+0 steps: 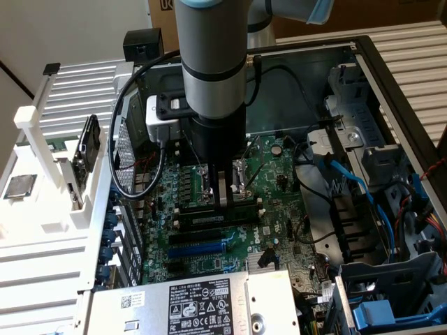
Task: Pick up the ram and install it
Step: 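Press down the ram until it locks into place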
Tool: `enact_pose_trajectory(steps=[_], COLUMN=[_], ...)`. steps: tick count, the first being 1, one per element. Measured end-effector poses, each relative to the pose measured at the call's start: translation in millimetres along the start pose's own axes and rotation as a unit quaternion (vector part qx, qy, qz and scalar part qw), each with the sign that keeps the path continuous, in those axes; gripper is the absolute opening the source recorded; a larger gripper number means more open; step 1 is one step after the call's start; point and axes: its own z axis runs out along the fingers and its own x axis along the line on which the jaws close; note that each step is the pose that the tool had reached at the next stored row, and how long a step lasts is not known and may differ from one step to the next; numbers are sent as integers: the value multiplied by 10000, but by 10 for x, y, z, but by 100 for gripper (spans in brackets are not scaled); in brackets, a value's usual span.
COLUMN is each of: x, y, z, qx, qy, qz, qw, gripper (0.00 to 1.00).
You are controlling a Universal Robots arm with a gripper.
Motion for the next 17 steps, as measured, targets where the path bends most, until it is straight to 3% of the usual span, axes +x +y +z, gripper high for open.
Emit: enact_pose_trajectory(steps=[17], x=[4], y=[7], z=[6], qx=[8], qy=[-2], qz=[0], qw=[10000], gripper=[10])
